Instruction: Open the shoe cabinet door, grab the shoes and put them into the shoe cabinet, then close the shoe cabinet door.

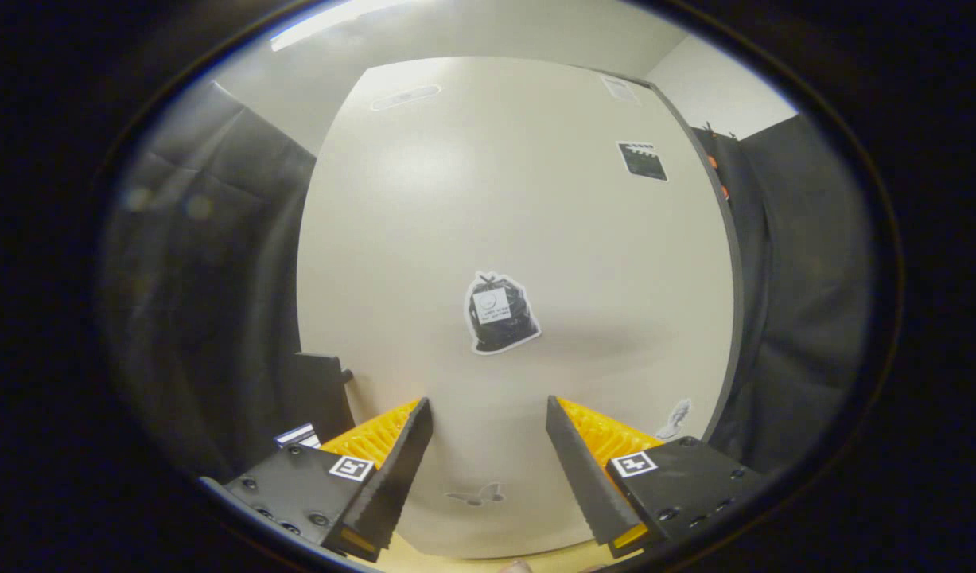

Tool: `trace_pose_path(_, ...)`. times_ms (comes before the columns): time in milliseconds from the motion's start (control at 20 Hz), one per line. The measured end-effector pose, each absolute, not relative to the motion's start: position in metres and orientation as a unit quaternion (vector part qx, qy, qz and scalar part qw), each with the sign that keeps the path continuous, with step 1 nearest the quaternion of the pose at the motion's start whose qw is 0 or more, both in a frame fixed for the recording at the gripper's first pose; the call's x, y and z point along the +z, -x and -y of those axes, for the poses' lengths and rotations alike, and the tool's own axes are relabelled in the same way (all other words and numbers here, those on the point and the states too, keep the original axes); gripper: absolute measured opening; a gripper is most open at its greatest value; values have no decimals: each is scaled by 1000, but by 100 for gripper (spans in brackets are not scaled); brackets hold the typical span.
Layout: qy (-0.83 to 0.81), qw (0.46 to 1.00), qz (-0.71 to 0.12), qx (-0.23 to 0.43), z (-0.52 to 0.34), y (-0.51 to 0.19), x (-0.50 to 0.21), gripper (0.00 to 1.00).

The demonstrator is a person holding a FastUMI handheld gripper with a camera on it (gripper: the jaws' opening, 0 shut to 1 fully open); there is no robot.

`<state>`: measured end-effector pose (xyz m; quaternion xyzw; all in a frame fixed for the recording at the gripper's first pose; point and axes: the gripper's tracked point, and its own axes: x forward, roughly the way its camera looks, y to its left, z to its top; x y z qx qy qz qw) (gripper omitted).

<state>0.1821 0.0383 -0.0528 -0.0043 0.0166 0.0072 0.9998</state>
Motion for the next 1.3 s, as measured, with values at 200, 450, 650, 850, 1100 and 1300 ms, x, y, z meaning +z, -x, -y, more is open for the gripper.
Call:
trace_pose_path(200,5,1000,-16,5,-38,-183,-53,92)
trace_pose_path(450,17,1000,-15,-12,-39,-179,-51,93)
trace_pose_path(650,15,1000,-10,-11,-39,-179,-51,93)
trace_pose_path(850,11,1000,-11,-13,-39,-179,-51,94)
trace_pose_path(1100,11,1000,-4,-14,-36,-170,-46,94)
trace_pose_path(1300,4,1000,-5,-16,-32,-140,-35,94)
